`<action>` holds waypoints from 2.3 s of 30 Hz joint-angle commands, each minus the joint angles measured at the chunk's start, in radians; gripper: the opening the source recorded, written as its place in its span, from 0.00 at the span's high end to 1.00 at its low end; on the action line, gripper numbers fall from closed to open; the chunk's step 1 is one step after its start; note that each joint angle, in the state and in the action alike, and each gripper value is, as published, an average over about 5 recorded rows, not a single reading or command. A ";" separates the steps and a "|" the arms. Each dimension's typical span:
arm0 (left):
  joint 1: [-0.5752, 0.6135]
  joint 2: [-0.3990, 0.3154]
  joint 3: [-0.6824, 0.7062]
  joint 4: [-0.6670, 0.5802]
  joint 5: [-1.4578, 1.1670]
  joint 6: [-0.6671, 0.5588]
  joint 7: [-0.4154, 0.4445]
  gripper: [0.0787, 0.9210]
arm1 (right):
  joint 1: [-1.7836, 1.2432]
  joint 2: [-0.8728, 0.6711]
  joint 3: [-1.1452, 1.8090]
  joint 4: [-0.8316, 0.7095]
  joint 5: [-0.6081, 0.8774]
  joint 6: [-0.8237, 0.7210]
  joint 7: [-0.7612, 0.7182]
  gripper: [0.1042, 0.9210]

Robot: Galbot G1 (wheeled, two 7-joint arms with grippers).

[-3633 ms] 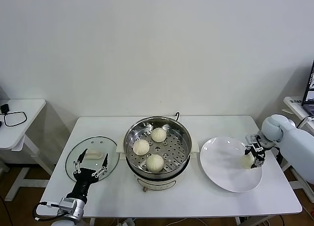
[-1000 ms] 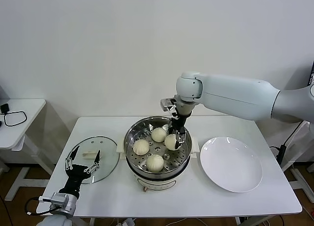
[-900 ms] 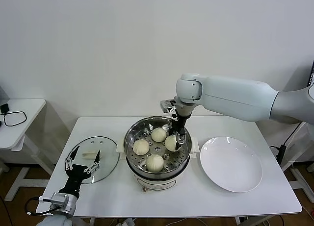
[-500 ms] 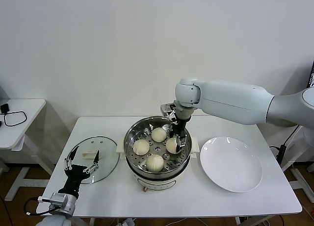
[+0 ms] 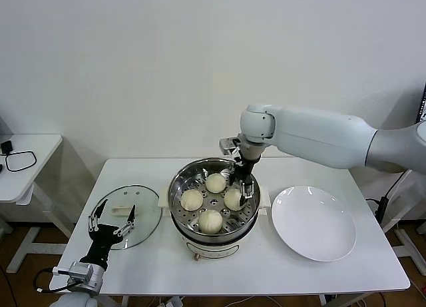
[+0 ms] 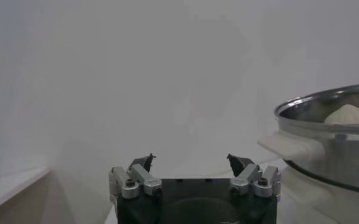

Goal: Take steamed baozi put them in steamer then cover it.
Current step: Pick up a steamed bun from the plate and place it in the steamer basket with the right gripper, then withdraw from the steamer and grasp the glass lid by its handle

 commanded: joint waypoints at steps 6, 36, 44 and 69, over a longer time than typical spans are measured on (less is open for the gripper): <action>0.004 -0.003 0.024 -0.024 0.010 0.001 -0.011 0.12 | 0.115 -0.253 0.087 0.111 0.095 0.001 -0.035 0.12; -0.057 0.034 0.045 -0.020 -0.027 -0.012 -0.073 0.12 | -1.712 -0.420 1.872 0.562 0.245 0.472 1.172 0.12; -0.060 0.039 0.060 -0.015 -0.026 -0.033 -0.085 0.12 | -1.974 -0.149 1.979 0.703 0.106 0.578 1.281 0.12; -0.021 0.106 0.010 0.289 0.948 -0.475 -0.340 0.12 | -2.198 0.139 1.908 0.669 -0.075 0.806 1.315 0.12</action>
